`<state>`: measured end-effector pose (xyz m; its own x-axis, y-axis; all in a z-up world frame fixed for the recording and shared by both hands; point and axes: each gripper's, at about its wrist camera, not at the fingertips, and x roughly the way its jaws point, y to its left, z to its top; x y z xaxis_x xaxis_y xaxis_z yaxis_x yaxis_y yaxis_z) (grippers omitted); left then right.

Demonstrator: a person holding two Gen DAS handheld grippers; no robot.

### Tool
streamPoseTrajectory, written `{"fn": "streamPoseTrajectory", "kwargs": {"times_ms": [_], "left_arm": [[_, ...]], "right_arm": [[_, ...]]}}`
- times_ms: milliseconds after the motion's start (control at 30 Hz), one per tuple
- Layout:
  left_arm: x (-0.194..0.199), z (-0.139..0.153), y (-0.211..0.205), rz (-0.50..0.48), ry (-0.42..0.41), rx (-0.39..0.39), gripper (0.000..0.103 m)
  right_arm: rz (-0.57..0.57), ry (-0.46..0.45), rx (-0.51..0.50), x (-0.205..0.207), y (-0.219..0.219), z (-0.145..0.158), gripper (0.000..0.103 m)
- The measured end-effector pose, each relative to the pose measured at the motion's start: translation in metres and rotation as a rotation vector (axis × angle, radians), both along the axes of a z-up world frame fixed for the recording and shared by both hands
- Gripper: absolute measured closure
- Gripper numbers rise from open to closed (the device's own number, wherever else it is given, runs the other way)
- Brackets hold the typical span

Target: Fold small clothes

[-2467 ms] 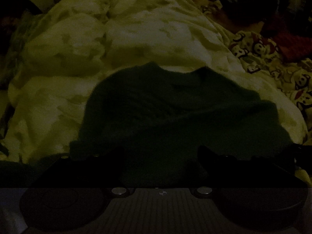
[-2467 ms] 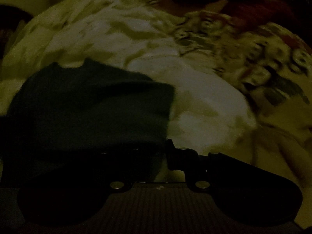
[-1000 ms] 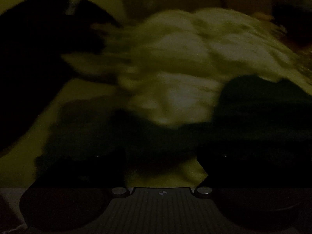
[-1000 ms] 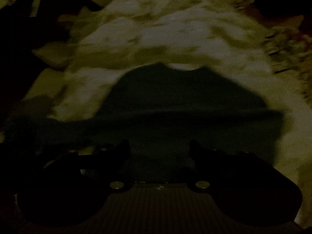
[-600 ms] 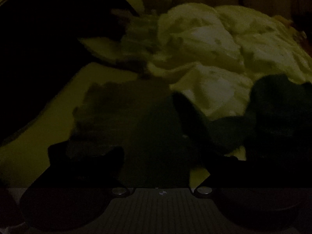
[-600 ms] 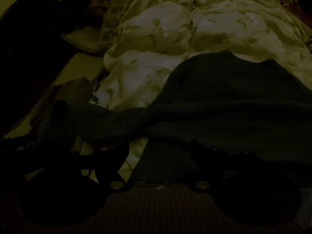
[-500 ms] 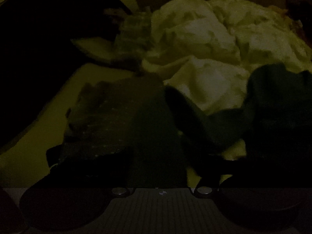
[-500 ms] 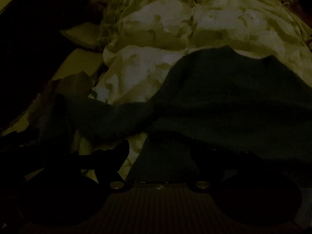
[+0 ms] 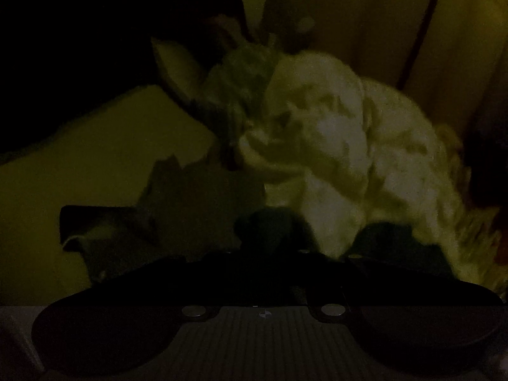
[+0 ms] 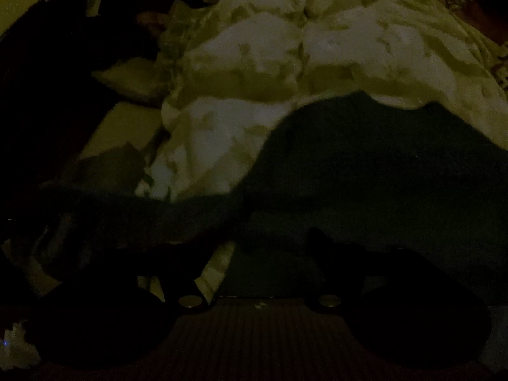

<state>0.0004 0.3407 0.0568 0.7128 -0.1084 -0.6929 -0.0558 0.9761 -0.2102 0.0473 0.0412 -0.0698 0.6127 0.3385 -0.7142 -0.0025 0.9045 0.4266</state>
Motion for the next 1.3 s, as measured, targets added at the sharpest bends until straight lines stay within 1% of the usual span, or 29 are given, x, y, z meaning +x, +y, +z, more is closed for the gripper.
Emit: {"fn": "streamPoseTrajectory", "kwargs": {"times_ms": [33, 67, 100, 133, 167, 267, 400, 467, 633, 700, 733, 800, 833, 900, 967, 1000, 1033, 1100, 1133, 1200, 1233, 1267, 1300], "left_arm": [[0.001, 0.006, 0.005, 0.009, -0.008, -0.013, 0.021], [0.002, 0.011, 0.008, 0.014, -0.016, -0.017, 0.021], [0.003, 0.016, 0.010, 0.014, -0.023, -0.013, 0.021], [0.003, 0.021, 0.010, 0.012, -0.030, -0.015, 0.021], [0.004, 0.025, 0.011, 0.007, -0.037, -0.019, 0.021], [0.000, 0.028, 0.012, 0.006, -0.042, -0.031, 0.021], [0.001, 0.023, 0.017, 0.014, -0.026, -0.055, 0.021], [0.003, 0.019, 0.019, 0.012, -0.012, -0.066, 0.021], [0.002, 0.005, 0.015, -0.004, 0.035, -0.099, 0.021], [-0.002, -0.001, 0.010, -0.017, 0.057, -0.100, 0.021], [-0.004, -0.003, 0.008, -0.023, 0.063, -0.097, 0.021], [-0.010, -0.006, 0.008, -0.020, 0.077, -0.081, 0.021], [-0.012, -0.009, 0.009, -0.016, 0.085, -0.076, 0.021], [-0.015, -0.016, 0.013, -0.006, 0.117, -0.088, 0.020], [-0.015, -0.025, 0.016, -0.004, 0.164, -0.112, 0.020], [-0.016, -0.029, 0.016, 0.000, 0.182, -0.123, 0.020], [-0.016, -0.031, 0.015, -0.006, 0.190, -0.131, 0.020], [-0.018, -0.031, 0.007, -0.030, 0.188, -0.142, 0.020], [-0.019, -0.030, 0.003, -0.041, 0.187, -0.147, 0.020], [-0.019, -0.030, -0.008, -0.068, 0.194, -0.177, 0.020], [-0.020, -0.031, -0.013, -0.075, 0.197, -0.199, 0.020], [-0.020, -0.033, -0.018, -0.084, 0.203, -0.226, 0.020], [-0.020, -0.035, -0.025, -0.095, 0.211, -0.257, 0.020]], "right_arm": [[0.024, -0.006, -0.015, 0.007, 0.002, 0.002, 0.044], [0.049, -0.014, -0.039, 0.014, 0.006, 0.002, 0.054], [0.074, -0.026, -0.073, 0.020, 0.011, 0.003, 0.062], [0.100, -0.040, -0.117, 0.027, 0.018, 0.003, 0.077], [0.114, -0.047, -0.150, 0.033, 0.023, 0.002, 0.083], [0.132, -0.058, -0.201, 0.049, 0.032, -0.001, 0.083], [0.196, -0.004, -0.226, 0.072, 0.045, -0.019, 0.083], [0.213, 0.035, -0.274, 0.086, 0.056, -0.034, 0.083], [0.216, 0.005, -0.331, 0.116, 0.074, -0.065, 0.082], [0.194, 0.025, -0.328, 0.130, 0.075, -0.076, 0.084], [0.176, 0.020, -0.317, 0.134, 0.073, -0.078, 0.085], [0.148, -0.024, -0.280, 0.135, 0.066, -0.074, 0.085], [0.127, -0.048, -0.245, 0.132, 0.060, -0.070, 0.085], [0.032, -0.081, -0.132, 0.125, 0.039, -0.063, 0.085], [-0.036, -0.072, -0.080, 0.133, 0.023, -0.066, 0.083], [-0.028, -0.057, -0.083, 0.142, 0.021, -0.069, 0.084], [0.006, -0.033, -0.098, 0.155, 0.021, -0.072, 0.084], [0.048, -0.034, -0.137, 0.166, 0.027, -0.071, 0.084], [0.055, -0.041, -0.146, 0.167, 0.028, -0.066, 0.084], [0.033, -0.060, -0.112, 0.153, 0.025, -0.054, 0.080], [0.010, -0.070, -0.081, 0.141, 0.021, -0.047, 0.065], [-0.017, -0.064, -0.055, 0.125, 0.016, -0.041, 0.043], [-0.031, -0.053, -0.031, 0.110, 0.013, -0.037, 0.037]]}}
